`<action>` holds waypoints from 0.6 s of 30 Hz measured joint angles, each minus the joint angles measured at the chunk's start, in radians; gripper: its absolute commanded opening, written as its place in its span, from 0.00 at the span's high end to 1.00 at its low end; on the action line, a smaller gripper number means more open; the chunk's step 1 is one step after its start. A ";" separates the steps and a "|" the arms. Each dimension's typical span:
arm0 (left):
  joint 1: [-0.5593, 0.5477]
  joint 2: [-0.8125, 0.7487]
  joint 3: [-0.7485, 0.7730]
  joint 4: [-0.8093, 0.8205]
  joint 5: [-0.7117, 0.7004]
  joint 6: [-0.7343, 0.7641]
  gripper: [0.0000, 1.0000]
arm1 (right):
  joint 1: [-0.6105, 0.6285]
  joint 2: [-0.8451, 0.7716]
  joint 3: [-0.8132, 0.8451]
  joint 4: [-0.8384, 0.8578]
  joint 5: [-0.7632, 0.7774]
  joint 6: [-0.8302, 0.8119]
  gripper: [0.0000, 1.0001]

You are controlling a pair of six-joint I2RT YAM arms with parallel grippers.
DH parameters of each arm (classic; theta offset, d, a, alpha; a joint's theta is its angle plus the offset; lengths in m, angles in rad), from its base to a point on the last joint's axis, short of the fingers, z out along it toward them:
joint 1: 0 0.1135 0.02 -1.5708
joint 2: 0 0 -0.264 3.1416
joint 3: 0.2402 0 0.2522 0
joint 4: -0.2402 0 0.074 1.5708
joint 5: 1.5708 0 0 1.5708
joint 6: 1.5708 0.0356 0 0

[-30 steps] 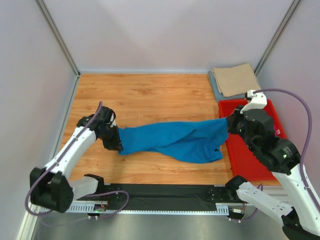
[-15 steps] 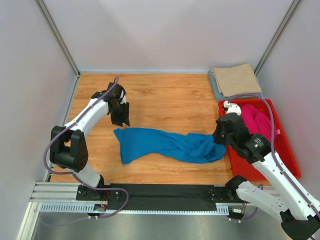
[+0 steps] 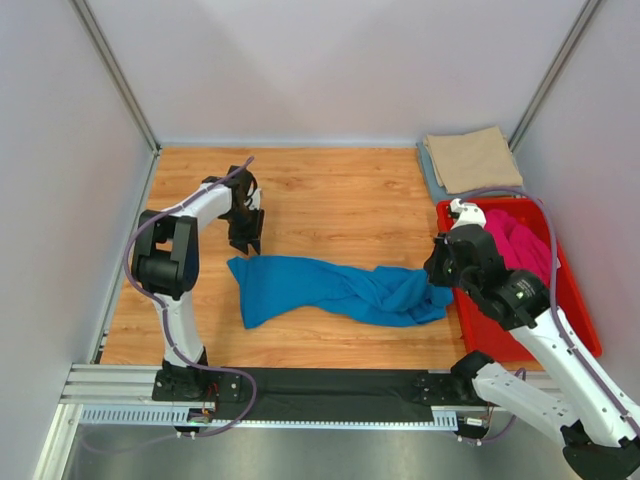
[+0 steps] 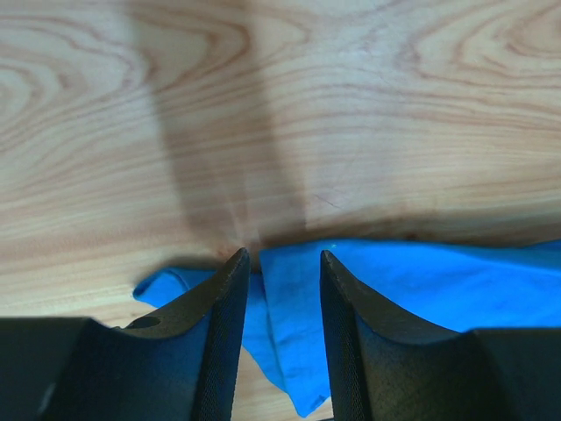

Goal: Fold and stack the t-shirts
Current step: Flatten the tshirt out

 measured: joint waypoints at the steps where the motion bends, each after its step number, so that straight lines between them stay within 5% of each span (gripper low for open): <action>1: 0.003 0.008 0.003 0.001 0.001 0.005 0.55 | 0.000 0.000 0.002 0.000 -0.001 0.000 1.00; 9: 0.013 0.026 0.003 -0.001 0.015 0.015 0.56 | 0.000 0.005 0.002 0.001 -0.004 0.000 1.00; 18: 0.013 0.043 0.000 -0.020 0.022 0.004 0.71 | 0.000 0.018 0.002 0.009 -0.004 0.000 1.00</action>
